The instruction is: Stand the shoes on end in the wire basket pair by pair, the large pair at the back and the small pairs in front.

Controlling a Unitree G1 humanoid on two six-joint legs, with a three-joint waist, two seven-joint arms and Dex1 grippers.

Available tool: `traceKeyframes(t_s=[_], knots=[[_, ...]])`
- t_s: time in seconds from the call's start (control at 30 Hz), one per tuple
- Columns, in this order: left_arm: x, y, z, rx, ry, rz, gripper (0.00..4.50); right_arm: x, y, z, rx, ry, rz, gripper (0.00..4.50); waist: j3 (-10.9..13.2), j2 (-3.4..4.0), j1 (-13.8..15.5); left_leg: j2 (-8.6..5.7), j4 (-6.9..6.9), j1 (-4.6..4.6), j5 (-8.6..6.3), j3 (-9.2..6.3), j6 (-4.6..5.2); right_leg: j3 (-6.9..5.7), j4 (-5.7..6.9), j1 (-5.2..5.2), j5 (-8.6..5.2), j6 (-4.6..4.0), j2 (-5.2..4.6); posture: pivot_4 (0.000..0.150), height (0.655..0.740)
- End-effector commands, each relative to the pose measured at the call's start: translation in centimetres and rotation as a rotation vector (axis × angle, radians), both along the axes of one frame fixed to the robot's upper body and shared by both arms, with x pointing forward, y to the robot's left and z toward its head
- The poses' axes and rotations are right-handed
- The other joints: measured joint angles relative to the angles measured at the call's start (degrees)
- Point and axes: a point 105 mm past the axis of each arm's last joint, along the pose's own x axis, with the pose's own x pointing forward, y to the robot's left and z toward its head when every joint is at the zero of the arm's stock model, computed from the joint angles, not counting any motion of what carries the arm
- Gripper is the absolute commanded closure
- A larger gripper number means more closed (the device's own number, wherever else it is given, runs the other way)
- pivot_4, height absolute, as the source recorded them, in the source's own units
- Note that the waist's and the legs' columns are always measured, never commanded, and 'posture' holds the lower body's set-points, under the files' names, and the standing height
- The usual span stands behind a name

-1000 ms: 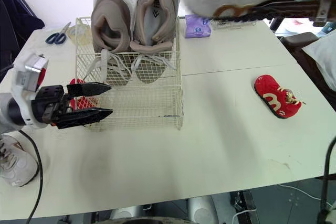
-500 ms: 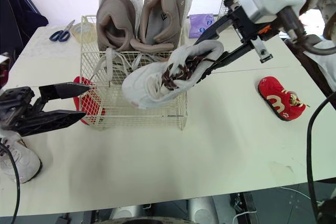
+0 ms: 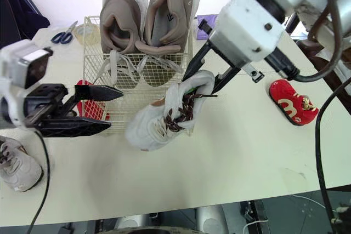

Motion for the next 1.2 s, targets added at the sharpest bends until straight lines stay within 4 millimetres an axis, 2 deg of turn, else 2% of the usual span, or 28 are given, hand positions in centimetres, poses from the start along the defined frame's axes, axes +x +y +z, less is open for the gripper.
traceKeyframes(t_s=[0.03, 0.23, 0.43, 0.63, 0.9, 0.93, 1.0, 1.07, 1.2], knots=[[0.7, -0.6, -0.5, 0.04, 0.035, -0.069, 0.0, -0.3, 0.4, 0.9, -0.028, -0.091, 0.054, 3.39, 0.0, -0.01, -0.01, 0.0, 0.01, -0.03, 0.0, 0.0, 0.0, 0.0, 0.01, -0.03, 0.0, 0.0, 0.0, 0.15, 0.74], [1.3, -1.9, -1.5, 0.105, 0.099, -0.183, 0.0, 0.6, 1.4, 0.7, -0.062, -0.135, 0.092, 3.39, 0.0, -0.03, -0.03, 0.0, 0.08, -0.17, 0.0, 0.01, 0.01, 0.0, 0.07, -0.17, 0.0, 0.01, 0.01, 0.15, 0.74], [1.6, -4.3, -1.8, 0.114, 0.086, -0.235, 0.0, 0.2, 1.9, 0.8, -0.04, -0.108, 0.105, 3.39, 0.0, -0.04, 0.15, 0.01, 0.28, -0.78, 0.03, -0.1, 0.01, -0.03, 0.17, -0.64, 0.02, 0.03, 0.01, 0.15, 0.74], [2.0, -5.7, -2.3, 0.123, 0.055, -0.22, 0.0, -0.1, 2.4, 1.7, 0.003, -0.098, 0.106, 3.39, 0.0, -0.05, 0.08, 0.0, 0.29, -0.8, 0.02, -0.14, 0.01, -0.04, 0.17, -0.64, 0.03, 0.04, 0.01, 0.15, 0.74], [1.9, -5.9, -2.3, 0.101, 0.058, -0.221, 3.76, -0.8, 2.5, 2.1, 0.032, -0.057, 0.104, 3.4, 0.0, -0.05, 0.15, 0.0, 0.28, -0.8, 0.03, -0.15, 0.01, -0.06, 0.17, -0.64, 0.03, 0.04, 0.02, 0.15, 0.74], [1.8, -6.0, -2.3, 0.097, 0.061, -0.223, 4.1, -0.9, 2.4, 2.1, 0.035, -0.052, 0.102, 3.4, 0.0, -0.05, 0.19, 0.0, 0.28, -0.8, 0.03, -0.15, 0.01, -0.06, 0.16, -0.63, 0.03, 0.04, 0.02, 0.15, 0.74], [1.5, -5.6, -2.0, 0.066, 0.055, -0.21, 4.19, -0.6, 2.0, 2.2, 0.063, -0.03, 0.066, 3.4, -0.01, -0.06, 0.13, 0.0, 0.29, -0.8, 0.03, -0.15, 0.01, -0.06, 0.15, -0.62, 0.03, 0.04, 0.01, 0.15, 0.74], [1.2, -5.2, -1.9, 0.032, 0.055, -0.184, 4.19, -0.2, 1.3, 2.3, 0.103, 0.0, 0.018, 2.49, -0.01, -0.06, 0.13, 0.0, 0.29, -0.8, 0.03, -0.15, 0.01, -0.06, 0.14, -0.61, 0.03, 0.04, 0.0, 0.15, 0.74], [0.4, -5.0, -2.4, -0.076, -0.015, -0.083, 4.19, 1.4, -1.8, 2.7, 0.23, 0.102, -0.204, 0.48, -0.03, -0.1, 0.38, 0.01, 0.28, -0.77, 0.06, -0.19, -0.05, -0.08, 0.12, -0.54, 0.03, 0.04, -0.01, 0.15, 0.74]])
